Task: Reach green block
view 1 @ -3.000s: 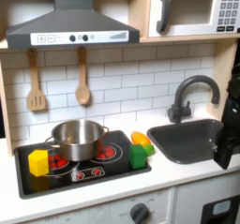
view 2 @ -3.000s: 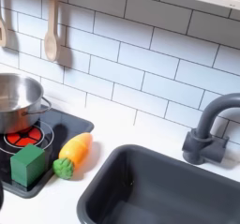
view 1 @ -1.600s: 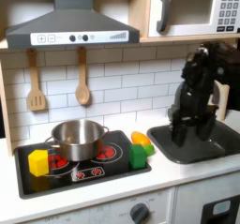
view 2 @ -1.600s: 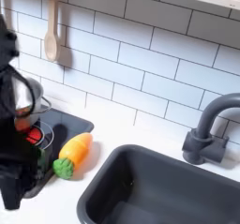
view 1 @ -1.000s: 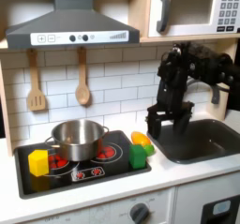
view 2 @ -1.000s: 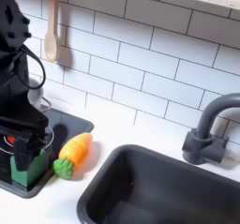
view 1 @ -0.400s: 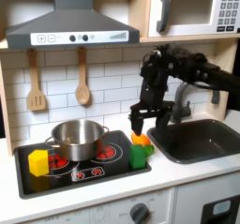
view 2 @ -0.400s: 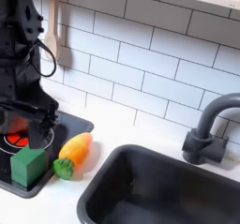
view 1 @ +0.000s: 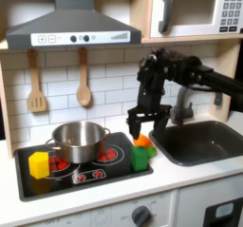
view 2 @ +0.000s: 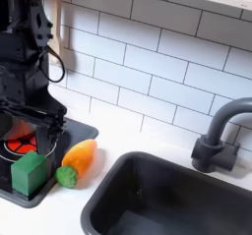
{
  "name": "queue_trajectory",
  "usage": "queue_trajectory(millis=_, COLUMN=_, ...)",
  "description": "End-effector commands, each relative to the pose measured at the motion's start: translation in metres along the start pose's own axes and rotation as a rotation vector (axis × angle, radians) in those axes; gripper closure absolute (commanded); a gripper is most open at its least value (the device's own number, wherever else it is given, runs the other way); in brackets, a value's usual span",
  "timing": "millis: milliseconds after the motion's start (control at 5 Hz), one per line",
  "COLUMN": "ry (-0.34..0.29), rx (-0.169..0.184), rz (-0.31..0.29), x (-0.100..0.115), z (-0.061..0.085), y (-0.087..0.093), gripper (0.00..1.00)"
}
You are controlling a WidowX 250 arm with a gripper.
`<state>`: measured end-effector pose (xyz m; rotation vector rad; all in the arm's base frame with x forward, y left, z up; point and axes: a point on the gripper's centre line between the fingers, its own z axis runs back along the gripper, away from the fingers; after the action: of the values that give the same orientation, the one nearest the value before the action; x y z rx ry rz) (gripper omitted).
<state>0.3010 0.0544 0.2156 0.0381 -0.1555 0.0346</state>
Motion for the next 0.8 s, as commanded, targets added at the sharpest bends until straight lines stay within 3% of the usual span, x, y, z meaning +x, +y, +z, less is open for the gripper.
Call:
queue_trajectory(millis=0, ry=0.010, rx=0.006, rz=0.009, x=0.001, z=-0.009, y=0.008, gripper=0.00)
queue_trajectory(millis=400, ry=0.038, rx=-0.016, rz=-0.019, x=-0.004, z=-0.021, y=0.009, gripper=0.00)
queue_trajectory(millis=600, ry=0.052, rx=-0.005, rz=-0.013, x=-0.005, z=-0.026, y=0.012, gripper=0.00)
